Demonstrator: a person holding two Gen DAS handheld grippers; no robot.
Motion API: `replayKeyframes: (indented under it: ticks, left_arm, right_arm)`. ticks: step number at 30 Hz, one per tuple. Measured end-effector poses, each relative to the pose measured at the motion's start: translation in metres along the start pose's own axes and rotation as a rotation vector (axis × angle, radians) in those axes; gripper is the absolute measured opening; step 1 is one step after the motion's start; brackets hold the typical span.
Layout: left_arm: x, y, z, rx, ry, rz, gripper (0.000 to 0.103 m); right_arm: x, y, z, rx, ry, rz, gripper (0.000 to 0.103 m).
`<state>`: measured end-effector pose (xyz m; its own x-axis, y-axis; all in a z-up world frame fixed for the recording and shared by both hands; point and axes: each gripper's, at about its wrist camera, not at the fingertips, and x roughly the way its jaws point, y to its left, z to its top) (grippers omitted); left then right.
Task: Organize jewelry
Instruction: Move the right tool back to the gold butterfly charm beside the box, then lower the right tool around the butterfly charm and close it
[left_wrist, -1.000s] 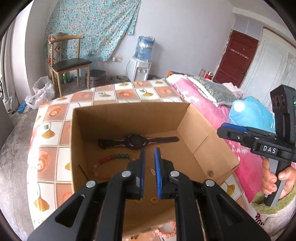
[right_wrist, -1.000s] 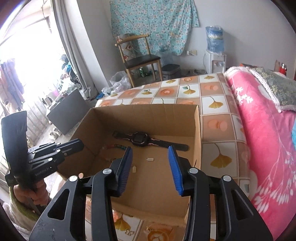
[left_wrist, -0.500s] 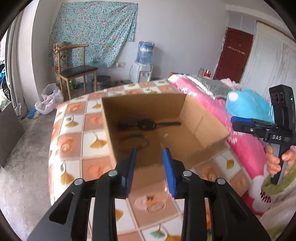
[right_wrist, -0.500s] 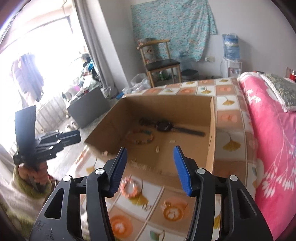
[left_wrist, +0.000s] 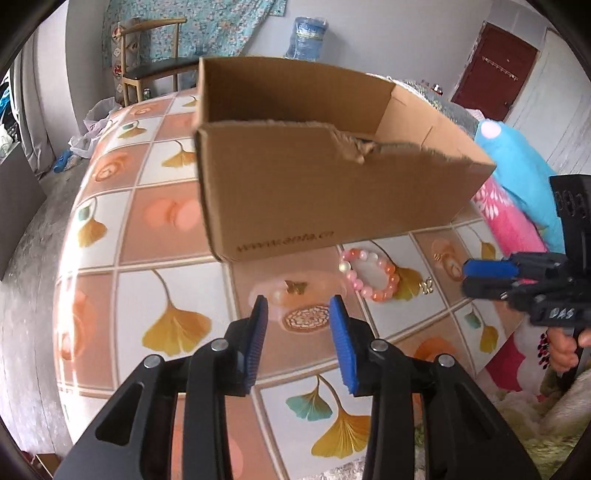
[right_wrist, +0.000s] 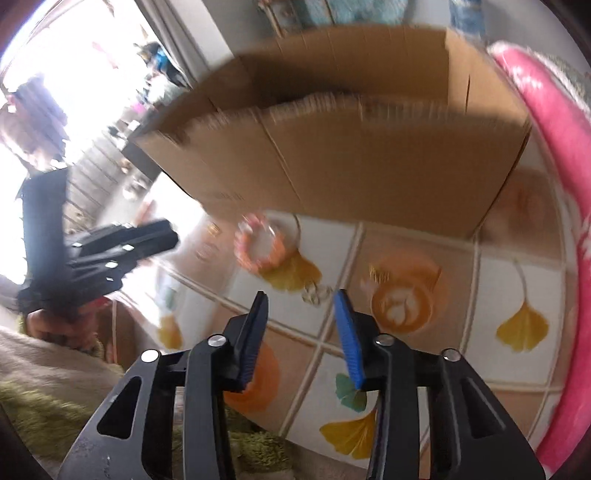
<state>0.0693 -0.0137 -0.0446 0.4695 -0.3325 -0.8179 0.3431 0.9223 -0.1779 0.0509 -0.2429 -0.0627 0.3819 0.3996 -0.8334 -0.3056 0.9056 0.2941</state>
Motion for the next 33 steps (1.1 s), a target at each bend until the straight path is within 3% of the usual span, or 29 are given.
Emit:
replayKeyframes:
  ticks: [5,17,33]
  left_arm:
    - [0.012,-0.006,-0.002,0.042,-0.017,0.042,0.034]
    - [0.035,-0.008,0.008,0.079,-0.004,0.038,0.034]
    - [0.046,-0.029,0.008,0.169,0.007,0.128,0.018]
  right_arm:
    - [0.011,0.003,-0.002,0.029,0.006,-0.024,0.033]
    - [0.022,-0.003,-0.002,0.046,-0.002,-0.055,0.033]
    - [0.017,-0.015,0.007,0.069,-0.008,-0.047,0.033]
